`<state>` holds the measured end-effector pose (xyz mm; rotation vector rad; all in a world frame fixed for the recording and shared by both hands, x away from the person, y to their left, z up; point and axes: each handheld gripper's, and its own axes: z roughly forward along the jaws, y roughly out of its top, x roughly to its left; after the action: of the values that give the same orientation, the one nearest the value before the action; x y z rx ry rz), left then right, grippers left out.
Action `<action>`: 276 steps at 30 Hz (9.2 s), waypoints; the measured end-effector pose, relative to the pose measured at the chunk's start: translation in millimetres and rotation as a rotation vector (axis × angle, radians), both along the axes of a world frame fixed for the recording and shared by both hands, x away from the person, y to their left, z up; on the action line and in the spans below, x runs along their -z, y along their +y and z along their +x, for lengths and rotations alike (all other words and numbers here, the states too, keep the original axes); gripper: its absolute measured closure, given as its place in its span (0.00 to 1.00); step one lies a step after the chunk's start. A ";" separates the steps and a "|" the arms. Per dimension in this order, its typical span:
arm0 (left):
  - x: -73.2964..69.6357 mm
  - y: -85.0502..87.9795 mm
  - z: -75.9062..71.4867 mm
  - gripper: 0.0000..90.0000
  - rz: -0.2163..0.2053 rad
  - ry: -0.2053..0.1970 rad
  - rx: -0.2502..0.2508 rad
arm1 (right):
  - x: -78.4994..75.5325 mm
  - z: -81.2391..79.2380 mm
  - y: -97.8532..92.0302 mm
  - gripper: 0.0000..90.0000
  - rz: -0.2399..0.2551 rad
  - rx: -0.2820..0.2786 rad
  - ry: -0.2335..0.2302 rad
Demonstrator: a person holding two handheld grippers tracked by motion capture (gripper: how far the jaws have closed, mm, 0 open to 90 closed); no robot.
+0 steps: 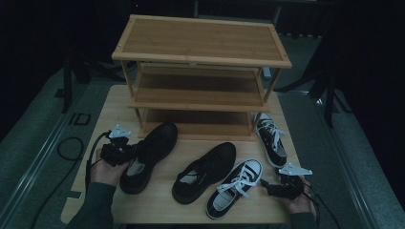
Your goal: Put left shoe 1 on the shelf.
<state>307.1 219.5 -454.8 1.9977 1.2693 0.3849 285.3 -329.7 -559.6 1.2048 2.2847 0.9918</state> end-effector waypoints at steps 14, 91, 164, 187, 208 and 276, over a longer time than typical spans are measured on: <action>3.5 -11.3 44.3 0.96 -0.030 0.009 -0.103 | 0.0 0.0 0.0 0.23 0.000 0.000 0.000; 1.8 3.9 -11.1 0.99 -0.063 -0.082 -0.052 | 0.0 0.0 0.0 0.23 0.000 0.000 0.000; 77.8 -50.1 -13.3 0.97 0.167 0.229 0.031 | 0.2 0.0 0.1 0.23 0.002 0.001 0.000; 64.8 -56.8 12.9 0.97 0.149 0.173 0.011 | 0.1 0.0 0.2 0.23 0.002 0.001 0.000; 72.0 -63.0 18.5 0.99 0.175 0.210 0.019 | 0.1 0.0 0.2 0.23 0.002 0.001 0.000; 24.4 -82.9 32.1 0.59 -0.034 0.090 0.232 | 0.2 0.0 0.1 0.23 0.002 0.000 0.000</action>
<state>339.2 136.6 -479.1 2.1249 1.0743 0.1621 285.3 -329.5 -559.8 1.2059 2.2839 0.9938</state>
